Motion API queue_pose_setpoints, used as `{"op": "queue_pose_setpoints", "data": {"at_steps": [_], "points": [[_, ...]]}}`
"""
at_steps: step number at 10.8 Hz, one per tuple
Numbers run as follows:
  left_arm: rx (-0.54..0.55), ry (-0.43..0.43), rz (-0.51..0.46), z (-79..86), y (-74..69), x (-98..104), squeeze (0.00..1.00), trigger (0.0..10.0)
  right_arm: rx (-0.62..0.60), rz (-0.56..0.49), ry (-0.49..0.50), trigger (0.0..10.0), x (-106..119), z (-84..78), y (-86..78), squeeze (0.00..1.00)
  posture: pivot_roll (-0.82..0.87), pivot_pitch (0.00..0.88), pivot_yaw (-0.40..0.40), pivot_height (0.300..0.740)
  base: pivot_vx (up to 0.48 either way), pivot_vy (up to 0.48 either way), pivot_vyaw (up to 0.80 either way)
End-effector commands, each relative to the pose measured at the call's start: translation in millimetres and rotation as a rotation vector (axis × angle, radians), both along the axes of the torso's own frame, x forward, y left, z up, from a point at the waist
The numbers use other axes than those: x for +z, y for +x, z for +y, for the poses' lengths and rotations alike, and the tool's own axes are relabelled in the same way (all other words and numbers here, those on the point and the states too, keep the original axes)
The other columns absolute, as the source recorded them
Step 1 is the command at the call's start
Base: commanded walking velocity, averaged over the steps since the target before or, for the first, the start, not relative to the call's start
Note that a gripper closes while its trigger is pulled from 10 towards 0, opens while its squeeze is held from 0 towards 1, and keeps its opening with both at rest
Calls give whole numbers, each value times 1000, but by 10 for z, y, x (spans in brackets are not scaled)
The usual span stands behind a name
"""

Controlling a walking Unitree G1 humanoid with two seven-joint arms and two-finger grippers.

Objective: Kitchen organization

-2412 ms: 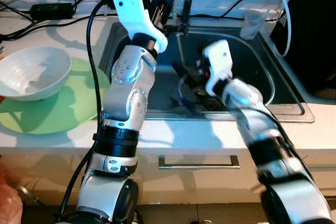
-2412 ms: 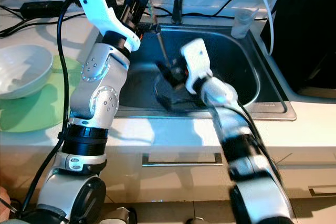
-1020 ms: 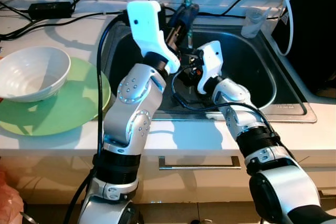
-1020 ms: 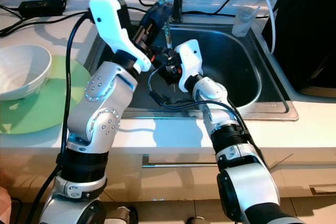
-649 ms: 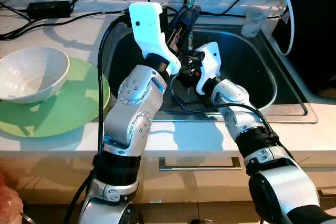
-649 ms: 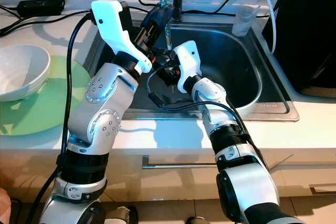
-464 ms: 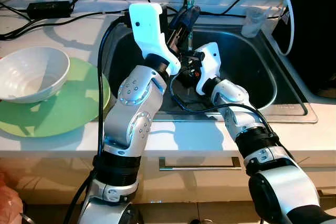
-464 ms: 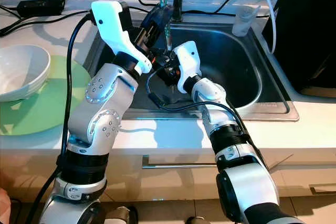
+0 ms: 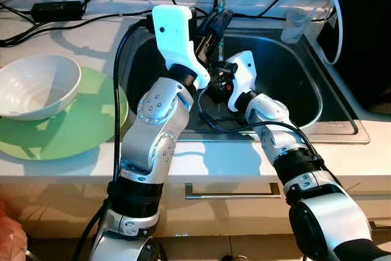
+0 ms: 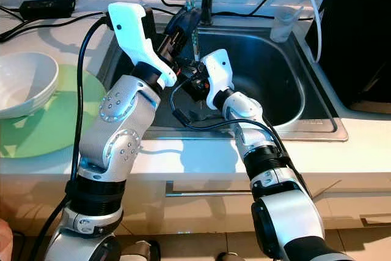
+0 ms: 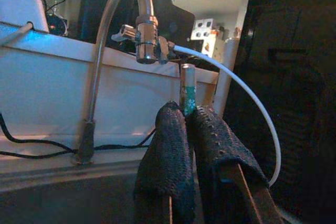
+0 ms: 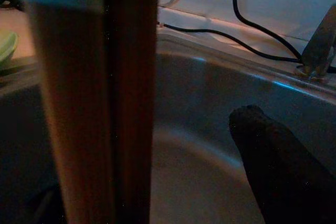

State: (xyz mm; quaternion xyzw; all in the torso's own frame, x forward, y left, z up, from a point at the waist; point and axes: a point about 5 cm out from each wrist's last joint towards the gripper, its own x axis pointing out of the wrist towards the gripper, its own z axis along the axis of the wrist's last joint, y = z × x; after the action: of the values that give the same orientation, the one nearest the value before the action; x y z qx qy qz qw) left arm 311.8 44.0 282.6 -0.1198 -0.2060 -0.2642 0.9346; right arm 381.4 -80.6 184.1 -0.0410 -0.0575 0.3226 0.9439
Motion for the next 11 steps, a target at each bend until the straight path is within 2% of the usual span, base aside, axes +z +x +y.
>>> {"op": "queue_pose_setpoints", "data": {"at_steps": [1,2,3,9,11], "points": [[6,26,8,6,-6,-63,0,10000,-36,-35,37,0,128,-73,48,0,9,106,-23,740,0,0,0],[7,36,1,4,-9,-61,0,10000,-38,-35,37,0,125,-74,49,0,9,105,-22,740,0,0,0],[7,37,2,4,-10,-65,1000,10000,-39,-33,38,0,120,-71,48,0,9,106,-22,740,0,0,0],[2,28,15,21,-13,-101,1000,10000,-47,-24,32,0,77,-89,44,0,12,108,-22,740,0,0,0],[14,52,34,144,-11,-179,1000,10000,-51,-22,28,0,71,-110,48,0,17,108,-24,740,0,0,0]]}}
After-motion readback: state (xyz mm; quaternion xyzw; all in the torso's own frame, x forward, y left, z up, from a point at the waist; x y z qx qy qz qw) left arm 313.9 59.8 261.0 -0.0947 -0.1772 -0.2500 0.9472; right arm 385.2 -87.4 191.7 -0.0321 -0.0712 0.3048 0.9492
